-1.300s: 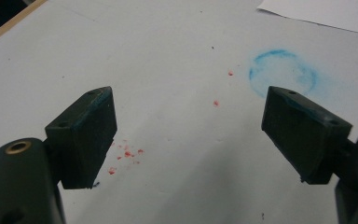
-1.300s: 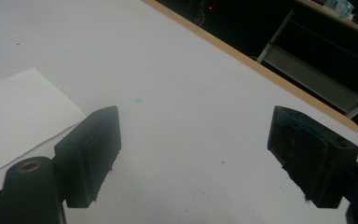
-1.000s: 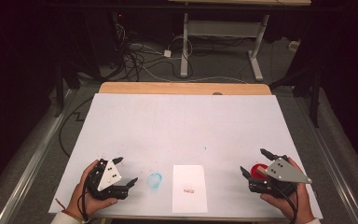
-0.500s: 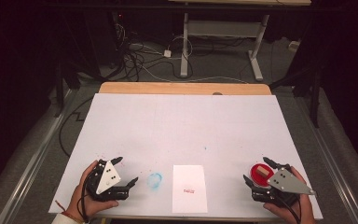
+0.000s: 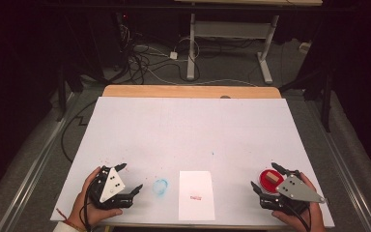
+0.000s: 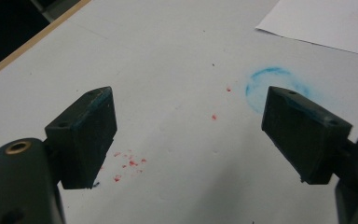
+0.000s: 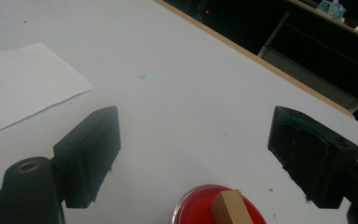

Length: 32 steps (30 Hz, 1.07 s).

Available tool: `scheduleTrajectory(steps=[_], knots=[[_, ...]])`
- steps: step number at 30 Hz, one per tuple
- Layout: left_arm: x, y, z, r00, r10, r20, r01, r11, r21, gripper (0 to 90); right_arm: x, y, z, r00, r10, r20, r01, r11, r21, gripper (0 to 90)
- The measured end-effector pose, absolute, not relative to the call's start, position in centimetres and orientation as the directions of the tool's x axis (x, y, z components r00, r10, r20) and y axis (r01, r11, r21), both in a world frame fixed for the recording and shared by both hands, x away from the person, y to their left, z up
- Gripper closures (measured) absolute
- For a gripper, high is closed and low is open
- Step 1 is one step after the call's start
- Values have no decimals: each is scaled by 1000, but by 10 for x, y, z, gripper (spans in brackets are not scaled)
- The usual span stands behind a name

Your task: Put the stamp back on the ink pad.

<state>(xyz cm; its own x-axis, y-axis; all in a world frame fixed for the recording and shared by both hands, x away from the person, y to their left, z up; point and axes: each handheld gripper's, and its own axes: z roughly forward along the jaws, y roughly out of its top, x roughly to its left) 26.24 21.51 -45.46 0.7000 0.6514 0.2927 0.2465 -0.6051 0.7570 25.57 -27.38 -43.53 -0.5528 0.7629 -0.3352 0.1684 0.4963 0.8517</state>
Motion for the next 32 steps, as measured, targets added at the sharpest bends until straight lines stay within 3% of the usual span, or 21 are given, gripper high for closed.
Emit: scheduleTrajectory(steps=[32], knots=[[266, 218, -456, 691, 662, 290, 268, -607, 748, 173, 257, -270, -434, -565, 751, -342, 153, 503, 850, 178]])
